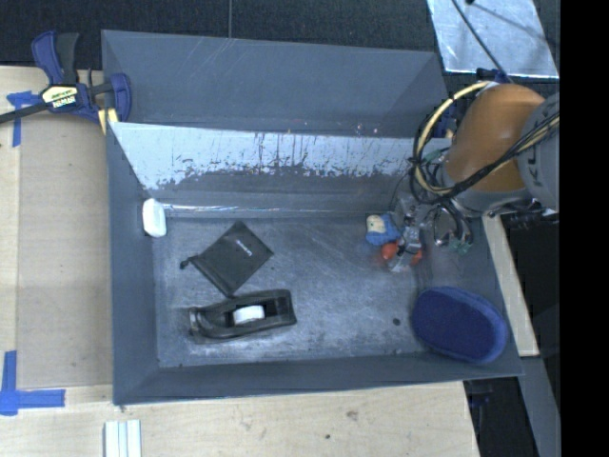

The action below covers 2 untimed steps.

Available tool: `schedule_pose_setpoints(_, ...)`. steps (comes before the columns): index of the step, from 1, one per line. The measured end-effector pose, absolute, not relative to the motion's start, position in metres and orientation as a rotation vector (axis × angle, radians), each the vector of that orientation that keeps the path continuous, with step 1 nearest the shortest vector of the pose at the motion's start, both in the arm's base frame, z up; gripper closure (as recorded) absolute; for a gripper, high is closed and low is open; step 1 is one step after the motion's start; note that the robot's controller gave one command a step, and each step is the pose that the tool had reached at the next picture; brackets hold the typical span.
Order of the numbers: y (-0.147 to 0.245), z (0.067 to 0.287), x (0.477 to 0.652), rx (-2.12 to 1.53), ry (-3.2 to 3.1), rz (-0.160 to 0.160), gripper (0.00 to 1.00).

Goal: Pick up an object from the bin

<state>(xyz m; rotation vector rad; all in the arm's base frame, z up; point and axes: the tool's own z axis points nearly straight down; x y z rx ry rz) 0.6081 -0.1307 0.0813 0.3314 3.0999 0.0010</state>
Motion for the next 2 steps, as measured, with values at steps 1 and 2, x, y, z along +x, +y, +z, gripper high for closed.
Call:
schedule_pose_setpoints(1,-0.089,0.142,0.59,0.477,3.095,0.002,1.0)
schedule_pose_setpoints(2,-0.092,0.229,0.596,0.469,3.093,-0.001,1.0)
